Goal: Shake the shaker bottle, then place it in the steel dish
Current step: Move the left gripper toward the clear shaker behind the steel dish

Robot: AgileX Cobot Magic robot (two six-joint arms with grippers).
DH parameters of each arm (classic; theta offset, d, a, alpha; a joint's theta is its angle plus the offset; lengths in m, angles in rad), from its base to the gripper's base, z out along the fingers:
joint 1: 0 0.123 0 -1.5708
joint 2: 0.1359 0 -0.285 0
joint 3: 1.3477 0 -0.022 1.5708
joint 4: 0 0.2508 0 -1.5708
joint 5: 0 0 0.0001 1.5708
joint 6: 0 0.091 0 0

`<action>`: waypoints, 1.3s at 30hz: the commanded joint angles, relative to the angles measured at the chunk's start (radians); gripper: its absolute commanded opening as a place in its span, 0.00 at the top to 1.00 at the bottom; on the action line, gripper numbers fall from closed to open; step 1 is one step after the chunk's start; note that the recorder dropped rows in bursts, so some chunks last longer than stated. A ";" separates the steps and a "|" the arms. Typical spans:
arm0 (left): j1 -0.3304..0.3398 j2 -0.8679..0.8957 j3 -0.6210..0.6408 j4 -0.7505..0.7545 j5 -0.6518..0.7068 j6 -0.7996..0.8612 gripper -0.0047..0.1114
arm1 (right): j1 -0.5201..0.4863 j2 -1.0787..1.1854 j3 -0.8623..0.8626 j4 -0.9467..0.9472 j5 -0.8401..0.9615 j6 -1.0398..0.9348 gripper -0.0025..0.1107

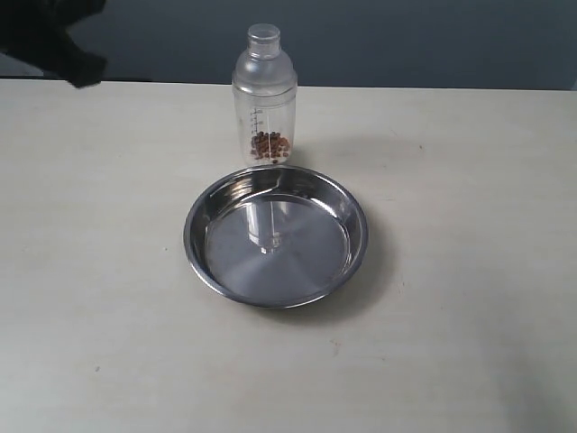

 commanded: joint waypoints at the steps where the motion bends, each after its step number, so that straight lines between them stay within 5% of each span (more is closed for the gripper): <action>1: -0.050 -0.037 -0.028 0.864 -0.269 -1.107 0.96 | 0.000 -0.004 0.002 -0.001 -0.008 0.000 0.98; 4: -0.056 -0.037 -0.028 1.407 -0.409 -1.658 0.96 | 0.000 -0.004 0.002 -0.001 -0.008 0.000 0.98; 8: -0.056 -0.008 -0.020 1.740 -0.424 -1.849 0.96 | 0.000 -0.004 0.002 -0.001 -0.008 0.000 0.98; 13: -0.051 0.022 0.089 1.668 -0.608 -1.815 0.96 | 0.000 -0.004 0.002 -0.001 -0.008 0.000 0.98; 18: -0.051 0.088 0.228 1.255 -0.830 -1.509 0.96 | 0.000 -0.004 0.002 -0.001 -0.008 0.000 0.98; 26: -0.055 0.389 0.336 1.183 -1.224 -1.575 0.96 | 0.000 -0.004 0.002 -0.001 -0.008 0.000 0.98; 30: -0.055 0.485 0.312 1.283 -1.366 -1.579 0.94 | 0.000 -0.004 0.002 -0.001 -0.008 0.000 0.98; 31: -0.055 0.492 0.305 1.298 -1.416 -1.571 0.90 | 0.000 -0.004 0.002 -0.001 -0.008 0.000 0.98; 33: -0.053 0.497 0.264 1.338 -1.449 -1.506 0.67 | 0.000 -0.004 0.002 -0.001 -0.008 0.000 0.98; 34: -0.053 0.499 0.224 1.338 -1.362 -1.529 0.36 | 0.000 -0.004 0.002 -0.001 -0.008 0.000 0.98; 36: -0.053 0.506 0.169 1.379 -1.196 -1.576 0.05 | 0.000 -0.004 0.002 -0.001 -0.008 0.000 0.98; 39: -0.053 0.527 0.105 1.453 -1.223 -1.584 0.05 | 0.000 -0.004 0.002 -0.001 -0.008 0.000 0.98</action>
